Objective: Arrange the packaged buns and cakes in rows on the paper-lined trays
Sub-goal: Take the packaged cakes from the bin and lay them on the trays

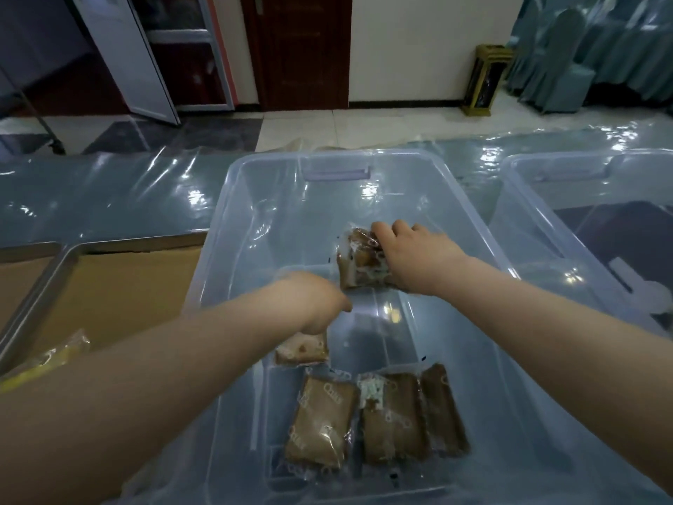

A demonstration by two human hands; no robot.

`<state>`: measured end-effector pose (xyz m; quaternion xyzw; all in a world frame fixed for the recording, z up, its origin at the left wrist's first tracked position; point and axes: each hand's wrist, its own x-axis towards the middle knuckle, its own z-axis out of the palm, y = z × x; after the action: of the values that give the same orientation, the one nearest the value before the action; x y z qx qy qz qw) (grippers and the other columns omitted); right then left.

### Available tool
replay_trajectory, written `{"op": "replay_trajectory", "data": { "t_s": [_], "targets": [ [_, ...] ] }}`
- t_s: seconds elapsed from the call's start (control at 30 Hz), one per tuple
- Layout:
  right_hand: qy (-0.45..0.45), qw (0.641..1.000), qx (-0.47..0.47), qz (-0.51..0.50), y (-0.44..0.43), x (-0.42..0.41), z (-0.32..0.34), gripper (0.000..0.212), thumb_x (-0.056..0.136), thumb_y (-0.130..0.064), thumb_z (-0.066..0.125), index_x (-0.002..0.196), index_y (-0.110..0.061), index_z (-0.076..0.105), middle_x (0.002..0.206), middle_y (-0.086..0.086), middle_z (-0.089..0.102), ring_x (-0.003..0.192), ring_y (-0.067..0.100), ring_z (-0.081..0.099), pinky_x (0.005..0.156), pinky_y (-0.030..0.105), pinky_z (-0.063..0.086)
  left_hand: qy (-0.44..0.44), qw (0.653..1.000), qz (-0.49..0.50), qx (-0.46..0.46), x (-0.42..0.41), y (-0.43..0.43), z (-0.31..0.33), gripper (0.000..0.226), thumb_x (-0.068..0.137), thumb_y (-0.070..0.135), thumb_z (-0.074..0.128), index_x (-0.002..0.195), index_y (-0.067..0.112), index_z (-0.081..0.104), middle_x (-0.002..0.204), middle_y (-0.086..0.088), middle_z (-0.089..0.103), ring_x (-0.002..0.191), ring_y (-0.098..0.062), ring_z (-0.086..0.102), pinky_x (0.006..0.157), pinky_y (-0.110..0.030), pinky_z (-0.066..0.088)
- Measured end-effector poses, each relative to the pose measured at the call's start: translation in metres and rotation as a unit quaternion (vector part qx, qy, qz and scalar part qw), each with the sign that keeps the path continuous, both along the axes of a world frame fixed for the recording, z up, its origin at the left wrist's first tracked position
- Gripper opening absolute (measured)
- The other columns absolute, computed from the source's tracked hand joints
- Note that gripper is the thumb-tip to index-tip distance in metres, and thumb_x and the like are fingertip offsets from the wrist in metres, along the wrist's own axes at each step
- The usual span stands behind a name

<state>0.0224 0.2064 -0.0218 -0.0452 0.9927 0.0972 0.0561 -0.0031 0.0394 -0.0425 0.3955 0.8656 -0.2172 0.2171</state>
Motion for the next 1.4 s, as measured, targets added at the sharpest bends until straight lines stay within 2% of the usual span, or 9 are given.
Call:
{"op": "replay_trajectory", "data": {
  "t_s": [0.17,0.37,0.5,0.7,0.8,0.9,1.17,1.3,1.4],
  "targets": [
    [-0.009,1.0,-0.007,0.001,0.002,-0.008,-0.013,0.046,0.09,-0.009,0.051,0.128,-0.014,0.027,0.116,0.012,0.042,0.101,0.033,0.049,0.063,0.04,0.037,0.04,0.982,-0.126,-0.135,-0.001,0.006,-0.07,0.038,0.095,0.02,0.046,0.133,0.018,0.048,0.13,-0.012,0.051,0.121,-0.034,0.046,0.095,-0.045,0.043],
    [-0.009,1.0,-0.003,0.026,0.006,-0.012,-0.015,0.042,0.091,-0.01,0.048,0.129,-0.014,0.03,0.118,0.012,0.042,0.104,0.034,0.052,0.065,0.039,0.039,0.114,0.957,-0.262,-0.05,-0.008,-0.01,-0.082,0.026,0.091,0.025,0.046,0.109,0.015,0.063,0.111,-0.009,0.063,0.106,-0.028,0.055,0.103,-0.041,0.032],
    [-0.021,0.999,-0.015,0.022,0.008,-0.014,-0.014,0.045,0.089,-0.01,0.051,0.128,-0.013,0.03,0.118,0.013,0.042,0.105,0.035,0.052,0.067,0.04,0.039,0.088,0.969,-0.194,-0.124,-0.016,-0.002,-0.076,0.031,0.093,0.007,0.04,0.12,0.011,0.054,0.119,-0.013,0.061,0.118,-0.033,0.049,0.113,-0.056,0.005],
    [-0.017,1.0,-0.018,0.015,0.009,-0.017,-0.014,0.054,0.087,-0.011,0.057,0.132,-0.016,0.028,0.119,0.012,0.042,0.105,0.035,0.052,0.067,0.041,0.041,0.015,0.994,-0.11,-0.024,-0.017,0.014,-0.037,0.02,0.085,0.019,0.056,0.105,0.021,0.058,0.101,0.0,0.061,0.095,-0.026,0.057,0.088,-0.038,0.043],
    [-0.012,1.0,-0.02,0.014,0.011,-0.016,-0.012,0.053,0.088,-0.01,0.056,0.132,-0.016,0.028,0.117,0.012,0.043,0.103,0.035,0.053,0.064,0.041,0.04,-0.17,0.985,-0.01,0.007,0.003,0.009,-0.043,0.024,0.078,0.03,0.072,0.097,0.023,0.059,0.092,0.004,0.054,0.084,-0.019,0.052,0.072,-0.031,0.043],
    [-0.011,1.0,-0.018,0.016,0.01,-0.017,-0.013,0.054,0.087,-0.009,0.057,0.132,-0.016,0.028,0.117,0.012,0.043,0.101,0.034,0.053,0.063,0.04,0.04,-0.216,0.976,0.001,-0.012,0.03,0.006,-0.064,0.022,0.079,0.03,0.073,0.086,0.021,0.054,0.087,0.002,0.053,0.077,-0.017,0.05,0.066,-0.028,0.044],
    [-0.015,0.999,-0.027,0.013,0.012,-0.015,-0.009,0.055,0.086,-0.009,0.058,0.131,-0.016,0.028,0.117,0.012,0.043,0.101,0.034,0.051,0.063,0.04,0.039,-0.176,0.983,0.06,-0.009,0.046,0.02,-0.08,0.08,0.074,0.032,0.077,0.134,0.005,0.032,0.123,-0.013,0.055,0.105,-0.03,0.057,0.072,-0.031,0.042],
    [-0.024,0.999,-0.039,0.013,0.012,-0.015,-0.008,0.056,0.086,-0.009,0.059,0.132,-0.016,0.028,0.116,0.012,0.043,0.097,0.033,0.05,0.064,0.04,0.039,-0.097,0.99,-0.102,-0.019,0.055,0.024,-0.078,0.044,0.078,0.043,0.07,0.11,0.014,0.06,0.118,-0.01,0.053,0.108,-0.028,0.05,0.083,-0.038,0.044],
    [-0.027,0.998,-0.059,0.006,0.013,-0.016,-0.005,0.055,0.086,-0.006,0.058,0.131,-0.015,0.029,0.109,0.011,0.04,0.084,0.028,0.042,0.063,0.039,0.037,-0.04,0.948,-0.292,0.122,0.07,0.026,-0.08,0.037,0.08,0.033,0.06,0.114,0.018,0.061,0.147,-0.016,0.03,0.134,-0.033,0.024,0.109,-0.047,0.018]
  ]
}}
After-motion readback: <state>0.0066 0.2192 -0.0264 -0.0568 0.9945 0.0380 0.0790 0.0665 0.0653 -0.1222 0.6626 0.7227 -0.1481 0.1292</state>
